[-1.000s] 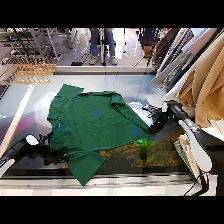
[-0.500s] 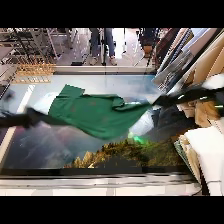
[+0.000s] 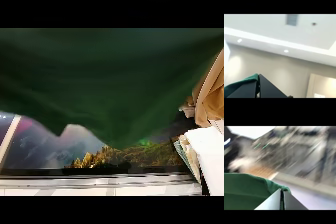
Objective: Fold the clothes and pants, and hang the long-sleeved shirts on hangers.
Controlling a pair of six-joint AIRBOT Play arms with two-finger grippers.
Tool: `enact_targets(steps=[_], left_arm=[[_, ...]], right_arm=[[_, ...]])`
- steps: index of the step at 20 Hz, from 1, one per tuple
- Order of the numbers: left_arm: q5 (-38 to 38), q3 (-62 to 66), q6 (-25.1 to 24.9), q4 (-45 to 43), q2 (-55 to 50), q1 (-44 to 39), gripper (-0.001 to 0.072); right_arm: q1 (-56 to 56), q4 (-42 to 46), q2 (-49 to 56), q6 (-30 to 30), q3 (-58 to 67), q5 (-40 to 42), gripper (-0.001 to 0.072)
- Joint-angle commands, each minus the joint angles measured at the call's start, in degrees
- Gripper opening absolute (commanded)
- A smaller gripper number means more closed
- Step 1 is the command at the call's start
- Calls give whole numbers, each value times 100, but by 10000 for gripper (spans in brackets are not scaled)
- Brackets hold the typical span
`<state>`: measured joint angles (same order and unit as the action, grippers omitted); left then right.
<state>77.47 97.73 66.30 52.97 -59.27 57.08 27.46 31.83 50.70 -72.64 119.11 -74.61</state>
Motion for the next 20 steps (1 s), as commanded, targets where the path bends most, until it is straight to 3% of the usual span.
enact_targets(steps=[1,3,5,7,9,12,14,16,18,20], left_arm=[[-555,813,-278,883,39,444,4],[-645,909,-273,284,44,444,4],[-461,905,-267,-721,39,439,4],[-267,898,-146,-2728,37,369,4],[-31,789,249,-5296,9,-256,4],[-146,-409,234,-7390,-4,-1906,4],[-1056,-1641,136,-8424,-92,-2992,4],[-2527,-2761,138,-9228,-439,-3840,4],[-4046,-3340,90,-9482,-1176,-4293,4],[-4645,-3139,11,-9453,-2190,-4380,4]], right_arm=[[157,1270,-822,-118,160,1220,14],[157,1532,-946,-70,160,1370,14],[157,1497,-868,2,157,1023,14],[157,1534,-612,13,22,540,14],[138,1506,-234,13,-431,-101,14],[-332,1528,575,101,-1751,-697,15],[-1029,1908,1185,304,-2815,-247,15],[-1637,2514,1904,297,-3700,914,15],[-1899,2736,2765,192,-4151,2317,15],[-1930,2592,3694,125,-4142,3440,14]])
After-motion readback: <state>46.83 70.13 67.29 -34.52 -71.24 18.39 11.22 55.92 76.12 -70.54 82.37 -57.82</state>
